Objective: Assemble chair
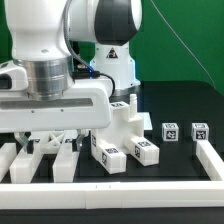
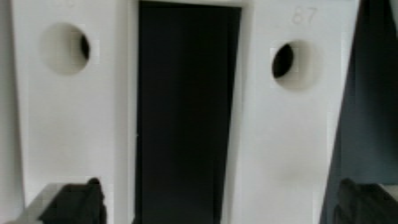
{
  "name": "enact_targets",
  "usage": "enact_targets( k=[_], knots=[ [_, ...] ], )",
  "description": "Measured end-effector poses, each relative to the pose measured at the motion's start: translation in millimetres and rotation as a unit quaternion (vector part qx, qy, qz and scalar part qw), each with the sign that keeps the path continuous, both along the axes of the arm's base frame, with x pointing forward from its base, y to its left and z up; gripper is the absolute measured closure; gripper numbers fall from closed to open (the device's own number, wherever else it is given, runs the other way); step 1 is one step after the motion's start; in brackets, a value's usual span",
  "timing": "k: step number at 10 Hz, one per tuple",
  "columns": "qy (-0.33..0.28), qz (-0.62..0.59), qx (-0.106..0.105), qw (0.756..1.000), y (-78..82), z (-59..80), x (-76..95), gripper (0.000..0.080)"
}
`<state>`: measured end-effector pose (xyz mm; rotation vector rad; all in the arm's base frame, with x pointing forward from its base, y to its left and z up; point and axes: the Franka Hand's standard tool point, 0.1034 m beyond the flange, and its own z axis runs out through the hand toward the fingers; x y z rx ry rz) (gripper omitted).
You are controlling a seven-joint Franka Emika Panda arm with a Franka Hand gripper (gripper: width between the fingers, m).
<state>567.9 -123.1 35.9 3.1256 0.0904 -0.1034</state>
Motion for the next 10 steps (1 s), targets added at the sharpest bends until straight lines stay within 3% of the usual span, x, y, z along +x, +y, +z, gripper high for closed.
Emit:
enact_targets(
  k=[4,9,10],
  knots=[
    [0.004,0.003,0.000,1.000,11.2,-11.3,-2.5,0.0151],
    [0.004,0.005,0.001,1.000,13.5,-10.5,-1.3,0.0151],
    [0.004,0.005,0.001,1.000,13.5,-10.5,-1.4,0.0268]
  ],
)
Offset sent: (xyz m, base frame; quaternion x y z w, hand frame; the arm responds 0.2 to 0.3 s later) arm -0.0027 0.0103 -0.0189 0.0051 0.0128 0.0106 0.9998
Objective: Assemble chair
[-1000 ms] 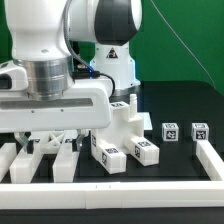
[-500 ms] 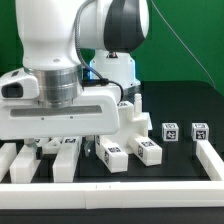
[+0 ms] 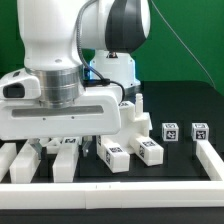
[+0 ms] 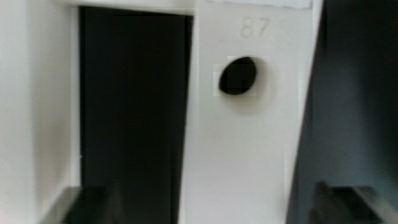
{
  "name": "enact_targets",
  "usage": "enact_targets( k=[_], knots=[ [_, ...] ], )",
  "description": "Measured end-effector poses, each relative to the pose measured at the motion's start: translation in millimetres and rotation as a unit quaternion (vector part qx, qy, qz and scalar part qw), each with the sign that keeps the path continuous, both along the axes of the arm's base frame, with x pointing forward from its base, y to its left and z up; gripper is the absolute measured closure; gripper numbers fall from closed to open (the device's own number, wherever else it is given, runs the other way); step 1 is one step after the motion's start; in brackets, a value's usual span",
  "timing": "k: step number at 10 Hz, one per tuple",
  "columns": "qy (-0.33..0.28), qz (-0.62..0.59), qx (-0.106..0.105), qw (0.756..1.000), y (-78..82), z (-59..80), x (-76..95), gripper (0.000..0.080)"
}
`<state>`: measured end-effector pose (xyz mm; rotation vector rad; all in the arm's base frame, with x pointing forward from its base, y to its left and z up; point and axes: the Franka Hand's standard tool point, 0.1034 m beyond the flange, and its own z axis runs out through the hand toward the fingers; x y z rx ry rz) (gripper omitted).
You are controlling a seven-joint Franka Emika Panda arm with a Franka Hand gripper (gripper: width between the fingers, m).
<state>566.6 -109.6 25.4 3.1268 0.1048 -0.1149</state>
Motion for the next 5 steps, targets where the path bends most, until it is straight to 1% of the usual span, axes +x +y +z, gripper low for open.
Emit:
enact_targets(
  k=[1,2,3,5],
  knots=[
    [0.000,0.000,0.000,1.000,0.0,0.0,0.0,0.0402],
    [0.000,0.000,0.000,1.000,0.0,0.1,0.1,0.0402],
    [0.000,0.001,0.000,1.000,-0.3,0.2,0.2,0.0519],
    [0.000,0.001,0.000,1.000,-0.3,0.2,0.2,0.0519]
  ],
)
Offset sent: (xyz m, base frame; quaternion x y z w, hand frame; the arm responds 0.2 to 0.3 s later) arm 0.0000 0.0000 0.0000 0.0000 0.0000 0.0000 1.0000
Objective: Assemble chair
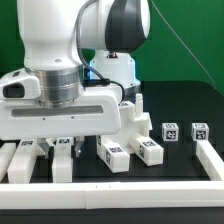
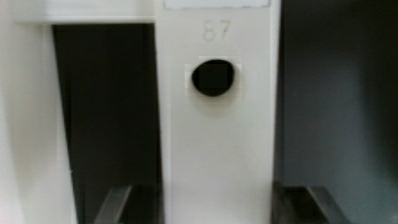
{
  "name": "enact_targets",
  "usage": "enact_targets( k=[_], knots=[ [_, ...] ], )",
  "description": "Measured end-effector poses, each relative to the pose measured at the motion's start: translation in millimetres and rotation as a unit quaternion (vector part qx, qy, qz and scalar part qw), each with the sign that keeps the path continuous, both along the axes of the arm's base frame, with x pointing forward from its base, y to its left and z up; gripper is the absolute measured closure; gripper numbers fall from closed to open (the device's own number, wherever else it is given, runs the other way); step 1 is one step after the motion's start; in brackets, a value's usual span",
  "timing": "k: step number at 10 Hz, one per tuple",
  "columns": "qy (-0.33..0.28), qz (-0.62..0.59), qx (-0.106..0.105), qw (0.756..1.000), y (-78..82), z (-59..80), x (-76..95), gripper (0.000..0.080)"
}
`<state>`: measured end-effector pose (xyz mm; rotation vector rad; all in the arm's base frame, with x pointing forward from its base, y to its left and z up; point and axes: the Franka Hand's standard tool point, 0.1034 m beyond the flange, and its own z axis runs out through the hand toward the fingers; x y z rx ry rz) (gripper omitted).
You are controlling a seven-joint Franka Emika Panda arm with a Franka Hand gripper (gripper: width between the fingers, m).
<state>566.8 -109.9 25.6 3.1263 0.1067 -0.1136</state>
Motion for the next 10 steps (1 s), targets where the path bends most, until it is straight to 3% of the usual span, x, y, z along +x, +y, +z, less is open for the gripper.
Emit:
enact_targets(
  k=[6,10],
  knots=[
    [0.001,0.000,0.000,1.000,0.1,1.0,0.0,0.0518],
    [0.017,0.015,0.008,1.000,6.4,57.7,-1.4,0.0518]
  ],
)
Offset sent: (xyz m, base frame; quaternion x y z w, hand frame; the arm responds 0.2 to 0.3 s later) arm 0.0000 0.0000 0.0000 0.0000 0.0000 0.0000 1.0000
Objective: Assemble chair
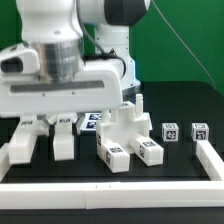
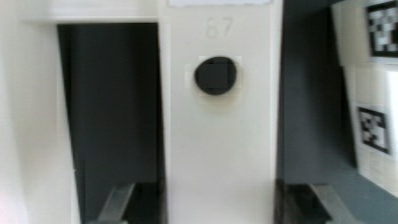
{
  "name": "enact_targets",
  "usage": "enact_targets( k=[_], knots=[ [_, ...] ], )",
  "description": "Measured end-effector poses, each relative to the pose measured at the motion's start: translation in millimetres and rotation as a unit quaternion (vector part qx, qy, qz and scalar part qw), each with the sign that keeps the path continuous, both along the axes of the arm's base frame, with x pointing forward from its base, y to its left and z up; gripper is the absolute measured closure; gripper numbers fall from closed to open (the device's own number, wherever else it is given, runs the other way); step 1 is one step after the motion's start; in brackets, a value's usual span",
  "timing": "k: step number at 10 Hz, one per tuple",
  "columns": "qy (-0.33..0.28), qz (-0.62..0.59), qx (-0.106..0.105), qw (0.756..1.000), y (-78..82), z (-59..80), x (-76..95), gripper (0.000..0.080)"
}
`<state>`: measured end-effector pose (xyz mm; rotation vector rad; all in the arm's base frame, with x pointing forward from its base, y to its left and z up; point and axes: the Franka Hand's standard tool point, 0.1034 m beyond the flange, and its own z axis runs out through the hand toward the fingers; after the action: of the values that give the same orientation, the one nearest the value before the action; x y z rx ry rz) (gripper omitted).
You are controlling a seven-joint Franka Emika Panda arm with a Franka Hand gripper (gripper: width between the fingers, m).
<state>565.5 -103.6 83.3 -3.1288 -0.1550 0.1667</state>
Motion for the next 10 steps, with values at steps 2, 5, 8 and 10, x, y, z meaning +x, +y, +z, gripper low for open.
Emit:
enact_targets(
  k=[2,5,8,10],
  knots=[
    [-0.006,0.009,0.003,1.000,5.9,31.0,4.8,0.0518],
    [-0.017,0.043,0.000,0.999,34.8,54.2,10.3,0.0518],
    [-0.022,0.042,0.002,0.999,37.3,47.2,10.1,0.0518],
    [-0.019,0.064,-0.008,0.998,51.4,58.9,14.0,0.0518]
  ],
)
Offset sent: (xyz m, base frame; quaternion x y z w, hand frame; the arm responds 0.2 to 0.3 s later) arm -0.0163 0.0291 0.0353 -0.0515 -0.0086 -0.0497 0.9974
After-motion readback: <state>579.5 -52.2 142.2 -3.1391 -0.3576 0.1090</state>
